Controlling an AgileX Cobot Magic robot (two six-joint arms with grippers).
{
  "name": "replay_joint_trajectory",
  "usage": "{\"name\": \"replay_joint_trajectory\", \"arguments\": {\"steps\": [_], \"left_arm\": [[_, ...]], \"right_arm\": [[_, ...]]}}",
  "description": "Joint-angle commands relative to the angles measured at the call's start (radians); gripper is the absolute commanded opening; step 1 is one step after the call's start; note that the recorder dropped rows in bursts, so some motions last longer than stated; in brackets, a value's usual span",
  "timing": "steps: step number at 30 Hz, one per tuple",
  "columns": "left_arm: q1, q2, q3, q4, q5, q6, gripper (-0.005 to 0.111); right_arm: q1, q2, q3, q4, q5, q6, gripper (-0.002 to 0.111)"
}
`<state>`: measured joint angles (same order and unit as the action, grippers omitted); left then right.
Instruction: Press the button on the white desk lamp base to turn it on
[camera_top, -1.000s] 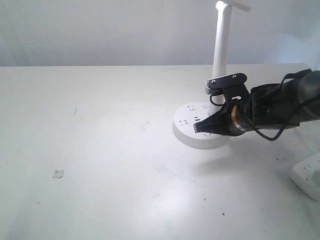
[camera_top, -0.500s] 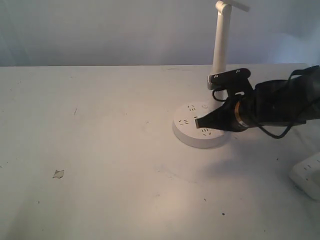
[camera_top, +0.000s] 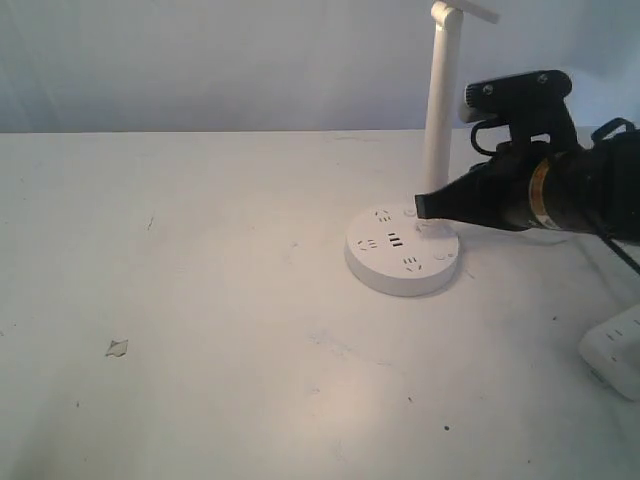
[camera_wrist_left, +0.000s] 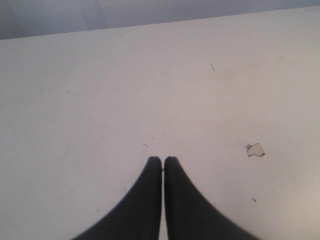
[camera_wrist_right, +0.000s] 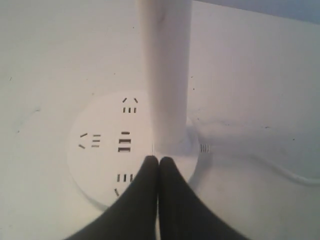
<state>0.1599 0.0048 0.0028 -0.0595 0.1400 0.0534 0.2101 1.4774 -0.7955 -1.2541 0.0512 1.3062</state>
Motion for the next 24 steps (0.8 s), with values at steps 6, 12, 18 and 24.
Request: {"name": "replay_joint_trajectory", "arguments": {"steps": [6,12,18,24], "left_arm": [[0.000,-0.005,-0.003,-0.008,-0.006,-0.002,0.001],[0.000,-0.005,-0.003,-0.008,-0.006,-0.002,0.001],[0.000,-0.005,-0.003,-0.008,-0.006,-0.002,0.001],[0.000,-0.005,-0.003,-0.008,-0.006,-0.002,0.001]], "right_arm": [[-0.001,-0.181,0.225,0.001,-0.082,0.005,0.000],[-0.001,-0.355,0.381,0.043,-0.121,0.007,0.000],[-0.001,-0.547,0.481,0.054,-0.121,0.013,0.000],[-0.001,-0.750,0.531,0.058,-0.122,0.088,0.000]]}}
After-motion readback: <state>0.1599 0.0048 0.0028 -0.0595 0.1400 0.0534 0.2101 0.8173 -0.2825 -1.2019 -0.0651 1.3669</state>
